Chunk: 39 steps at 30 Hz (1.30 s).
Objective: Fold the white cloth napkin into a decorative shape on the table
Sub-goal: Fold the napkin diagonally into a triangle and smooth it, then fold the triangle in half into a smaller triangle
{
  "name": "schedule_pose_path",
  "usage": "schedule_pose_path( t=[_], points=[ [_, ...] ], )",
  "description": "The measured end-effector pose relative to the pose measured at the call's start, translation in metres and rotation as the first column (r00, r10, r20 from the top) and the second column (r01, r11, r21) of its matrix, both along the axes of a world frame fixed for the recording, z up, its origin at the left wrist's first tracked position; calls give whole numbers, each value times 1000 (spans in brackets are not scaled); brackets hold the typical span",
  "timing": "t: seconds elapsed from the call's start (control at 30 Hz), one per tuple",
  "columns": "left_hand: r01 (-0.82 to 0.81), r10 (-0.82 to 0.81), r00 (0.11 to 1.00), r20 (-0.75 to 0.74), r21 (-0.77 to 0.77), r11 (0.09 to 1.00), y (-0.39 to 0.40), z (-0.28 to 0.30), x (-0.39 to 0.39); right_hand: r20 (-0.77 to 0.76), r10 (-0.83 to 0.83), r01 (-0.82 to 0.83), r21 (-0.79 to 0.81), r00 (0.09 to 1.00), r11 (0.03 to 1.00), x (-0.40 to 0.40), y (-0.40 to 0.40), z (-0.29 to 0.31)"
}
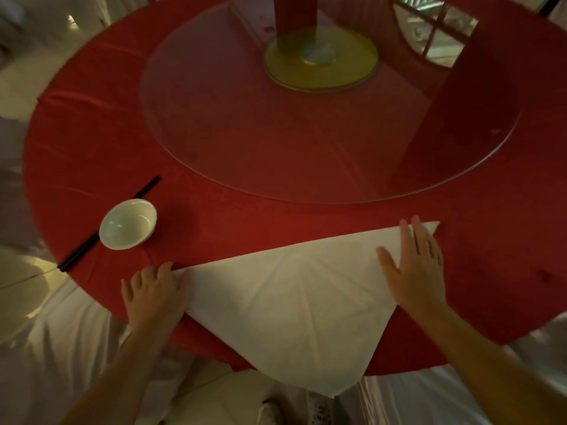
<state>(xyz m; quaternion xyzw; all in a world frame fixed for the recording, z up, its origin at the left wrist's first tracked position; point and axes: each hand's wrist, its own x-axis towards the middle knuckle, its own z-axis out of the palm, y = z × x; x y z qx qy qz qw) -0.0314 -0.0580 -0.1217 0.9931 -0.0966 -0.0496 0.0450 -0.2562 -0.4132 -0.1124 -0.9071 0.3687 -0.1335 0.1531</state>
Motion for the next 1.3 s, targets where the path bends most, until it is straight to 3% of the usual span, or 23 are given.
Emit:
schedule_pose_path(
  t=[0.13,0.2,0.27,0.33,0.5,0.73,0.9,1.0,1.07,1.13,1.3],
  points=[
    [-8,15,993,-119,64,998,9,14,24,254,-282,186,344,925,920,-54,95,-3],
    [26,-26,980,-198,-3,1000,17,20,36,228,-479,316,508,848,802,-77,132,-13],
    [36,-86,960,-266,-188,981,23,28,45,129,-626,406,658,769,635,-91,157,-24],
    [7,-114,941,-319,-317,948,29,35,49,67,-682,381,788,728,484,-97,175,-36],
    [28,-228,885,-406,-443,896,43,49,58,19,-757,203,959,653,199,-88,205,-41],
    [16,-351,850,-392,-647,763,37,90,55,2,-762,83,994,648,73,-88,226,-21],
    [39,-408,847,-341,-725,687,-7,130,52,22,-808,60,996,589,71,-96,237,-14],
    [52,-481,826,-293,-811,583,-55,151,46,49,-823,120,983,566,140,-101,242,-15],
    [80,-529,810,-252,-847,526,-95,165,36,68,-802,207,950,594,234,-105,244,-13],
    [53,-571,776,-268,-874,483,-138,176,23,47,-788,270,926,613,265,-109,244,-13],
    [61,-688,659,-304,-890,451,-237,183,-21,-65,-777,236,966,626,109,-114,241,-10]
  ],
)
